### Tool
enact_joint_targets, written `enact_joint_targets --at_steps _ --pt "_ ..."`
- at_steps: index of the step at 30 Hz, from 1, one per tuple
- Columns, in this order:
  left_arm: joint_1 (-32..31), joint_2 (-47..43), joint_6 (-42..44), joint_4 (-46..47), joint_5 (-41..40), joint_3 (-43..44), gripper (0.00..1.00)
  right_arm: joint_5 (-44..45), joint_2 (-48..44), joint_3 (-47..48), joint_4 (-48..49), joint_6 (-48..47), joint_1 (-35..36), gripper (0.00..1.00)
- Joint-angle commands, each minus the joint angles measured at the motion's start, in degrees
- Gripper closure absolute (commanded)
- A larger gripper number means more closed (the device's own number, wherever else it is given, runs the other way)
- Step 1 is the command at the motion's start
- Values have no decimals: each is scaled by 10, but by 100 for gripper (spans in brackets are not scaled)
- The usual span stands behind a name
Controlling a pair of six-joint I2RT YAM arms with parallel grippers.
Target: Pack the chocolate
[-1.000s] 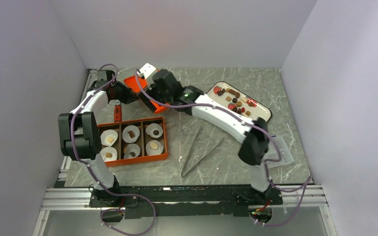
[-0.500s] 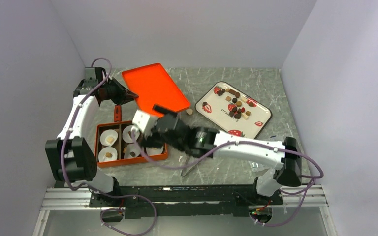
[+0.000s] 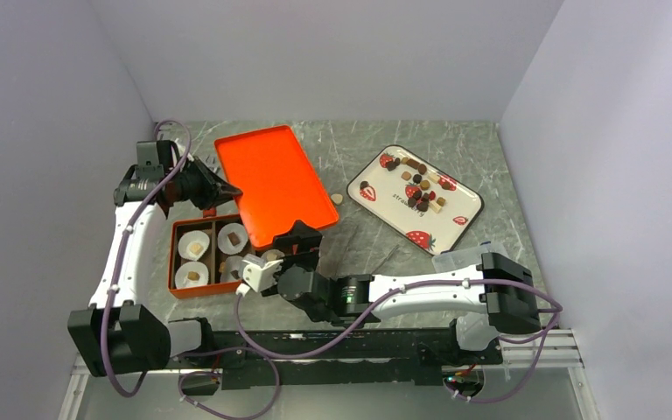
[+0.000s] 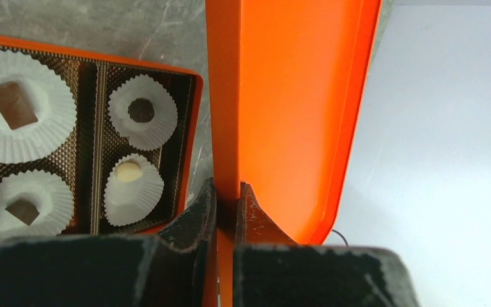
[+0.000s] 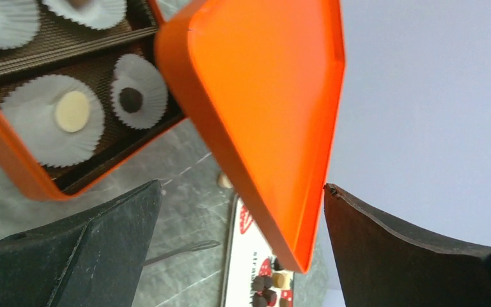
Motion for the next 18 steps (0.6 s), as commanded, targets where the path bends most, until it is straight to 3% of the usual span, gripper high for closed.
enact_joint_targets --at_steps 1,5,8,10,14,16,18 --pt "4 -50 23 -16 38 -3 100 48 -7 -16 158 -89 -3 1" --pt "4 -79 34 -30 36 -15 100 57 13 -16 215 -135 -9 5" --pt "4 -95 30 -20 38 -31 100 50 15 -11 214 -135 -11 15" --pt "4 -99 27 -14 44 -37 100 47 16 -7 205 -130 -11 29" --pt "5 -102 28 -20 42 -29 100 48 14 -6 200 -125 -11 68" --pt "5 -103 27 -17 41 -23 97 49 9 -2 194 -117 -10 79" --pt "5 -104 25 -11 41 -16 87 50 4 4 192 -111 -11 90"
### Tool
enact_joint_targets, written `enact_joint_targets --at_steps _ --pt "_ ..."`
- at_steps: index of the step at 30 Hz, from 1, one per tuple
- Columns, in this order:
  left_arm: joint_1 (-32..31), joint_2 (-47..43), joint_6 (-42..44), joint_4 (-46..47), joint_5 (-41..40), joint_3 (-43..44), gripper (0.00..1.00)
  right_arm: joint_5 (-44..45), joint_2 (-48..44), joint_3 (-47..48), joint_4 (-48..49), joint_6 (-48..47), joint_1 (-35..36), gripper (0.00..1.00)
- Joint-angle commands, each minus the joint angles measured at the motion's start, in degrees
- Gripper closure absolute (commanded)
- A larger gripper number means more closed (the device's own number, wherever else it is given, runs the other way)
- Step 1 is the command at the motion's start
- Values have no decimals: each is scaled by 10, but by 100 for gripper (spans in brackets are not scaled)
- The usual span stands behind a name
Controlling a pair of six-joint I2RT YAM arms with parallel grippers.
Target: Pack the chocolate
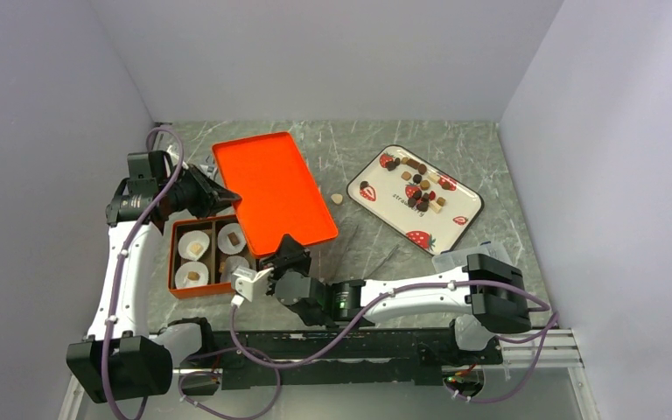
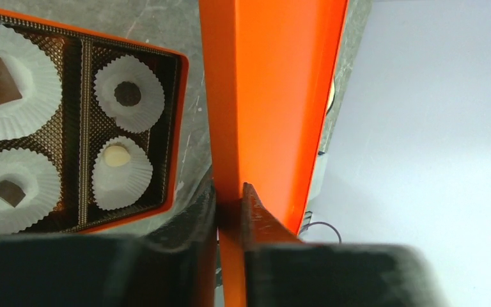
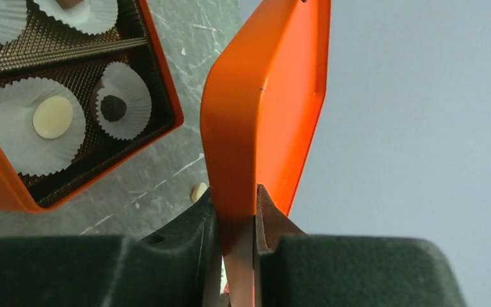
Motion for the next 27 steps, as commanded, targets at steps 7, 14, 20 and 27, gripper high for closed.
enact_joint_targets --at_steps 7,14,20,27 --pt "-3 -18 57 26 -5 70 21 5 -57 78 -36 126 -12 100" --pt "-2 -19 112 8 -107 179 1 -147 -96 171 -225 302 -67 100" --pt "-2 -46 152 -13 -256 261 1 -394 -104 247 -302 460 -179 100" --pt "0 -70 165 -79 -446 253 1 -701 -60 310 -290 656 -304 100"
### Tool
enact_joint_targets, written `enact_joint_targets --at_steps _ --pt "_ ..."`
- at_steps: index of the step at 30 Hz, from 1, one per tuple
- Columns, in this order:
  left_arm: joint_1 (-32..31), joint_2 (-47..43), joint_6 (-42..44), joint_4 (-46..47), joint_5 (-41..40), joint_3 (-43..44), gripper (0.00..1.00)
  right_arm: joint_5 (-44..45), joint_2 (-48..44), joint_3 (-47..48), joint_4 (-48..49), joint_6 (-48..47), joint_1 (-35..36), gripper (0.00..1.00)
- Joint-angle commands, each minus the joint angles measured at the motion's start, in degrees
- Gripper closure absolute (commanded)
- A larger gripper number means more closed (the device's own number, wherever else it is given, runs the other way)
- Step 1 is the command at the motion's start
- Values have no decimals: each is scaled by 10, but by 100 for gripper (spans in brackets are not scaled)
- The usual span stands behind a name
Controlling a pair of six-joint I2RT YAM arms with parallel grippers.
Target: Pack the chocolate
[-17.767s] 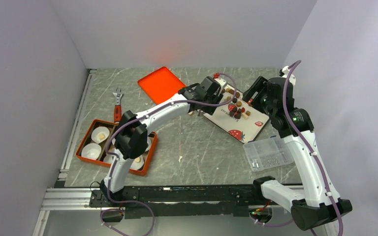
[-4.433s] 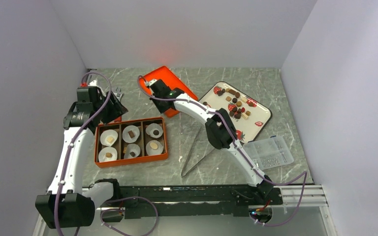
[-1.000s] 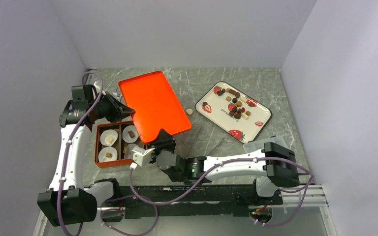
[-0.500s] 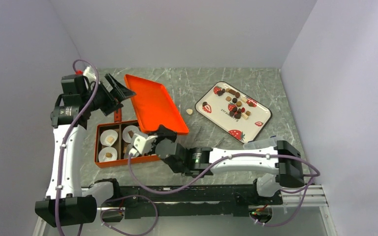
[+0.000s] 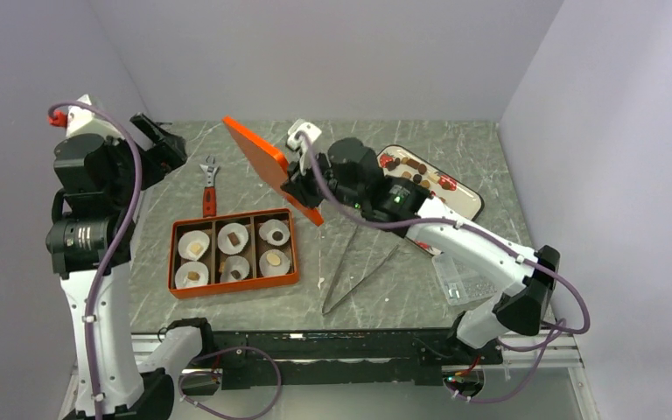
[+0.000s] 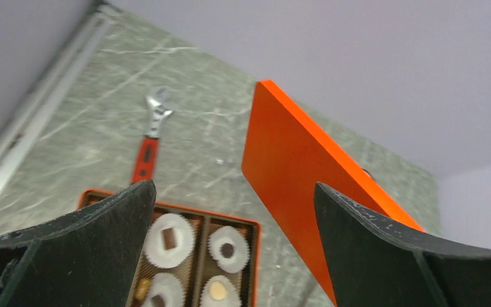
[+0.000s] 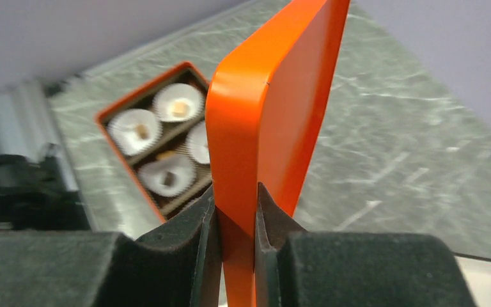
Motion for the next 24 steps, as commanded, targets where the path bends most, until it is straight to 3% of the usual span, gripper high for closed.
enact_joint_targets --at_steps 1,5,9,15,24 --pt "4 -2 27 -75 -166 -2 1 -279 18 38 70 183 -62 100" --pt "42 -17 45 -99 -176 -46 1 -453 58 6 225 365 -130 100" --pt "86 -31 63 -99 -147 -100 1 -549 121 -23 438 582 -171 100" --pt "139 -25 54 -83 -92 -171 1 -551 236 -44 678 839 -187 100" --pt "156 28 30 -45 -64 -224 6 -508 330 -74 798 951 -186 100"
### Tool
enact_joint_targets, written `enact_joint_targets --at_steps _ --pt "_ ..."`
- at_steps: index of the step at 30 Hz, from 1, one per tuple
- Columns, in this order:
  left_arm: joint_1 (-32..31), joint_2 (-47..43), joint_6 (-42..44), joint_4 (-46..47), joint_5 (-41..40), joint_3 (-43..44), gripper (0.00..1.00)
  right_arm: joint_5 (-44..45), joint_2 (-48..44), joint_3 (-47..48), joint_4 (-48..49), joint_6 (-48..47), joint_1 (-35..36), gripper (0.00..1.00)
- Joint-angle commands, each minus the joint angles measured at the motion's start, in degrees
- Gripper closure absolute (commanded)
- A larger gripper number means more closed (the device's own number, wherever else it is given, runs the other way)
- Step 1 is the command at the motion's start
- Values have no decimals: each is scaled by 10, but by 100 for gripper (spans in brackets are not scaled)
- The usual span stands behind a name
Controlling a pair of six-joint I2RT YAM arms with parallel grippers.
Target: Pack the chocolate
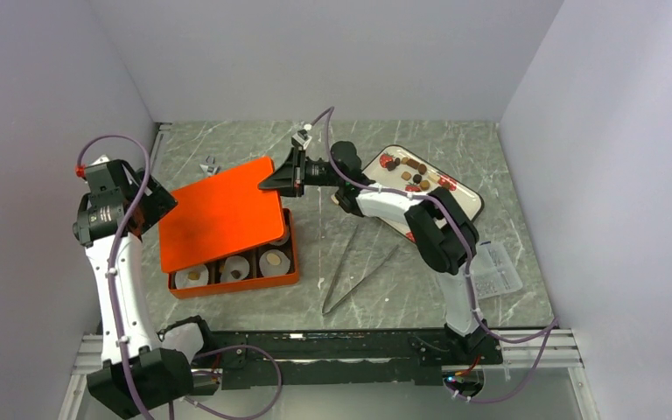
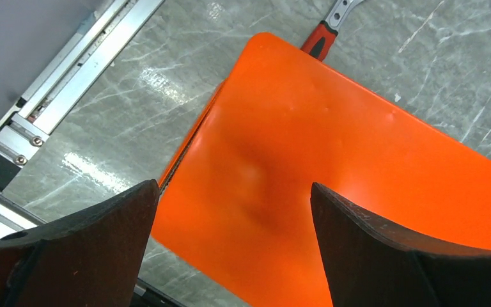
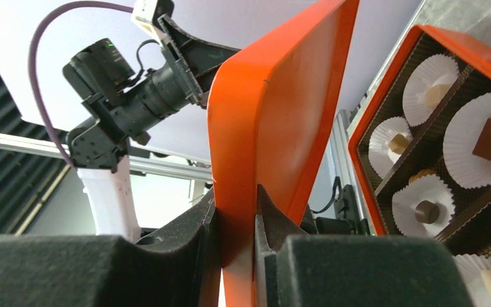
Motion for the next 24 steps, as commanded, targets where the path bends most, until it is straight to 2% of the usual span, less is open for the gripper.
enact_joint_targets --at_steps 1,9,17,24 --pt "6 22 -14 44 20 -21 7 18 9 -6 167 97 2 100" --pt "19 76 -20 64 16 -51 9 47 50 -26 192 99 19 100" --pt "32 107 -7 88 35 -65 6 54 84 -22 174 82 36 100" --pt "41 124 -12 101 53 -95 8 53 90 -50 151 69 37 100"
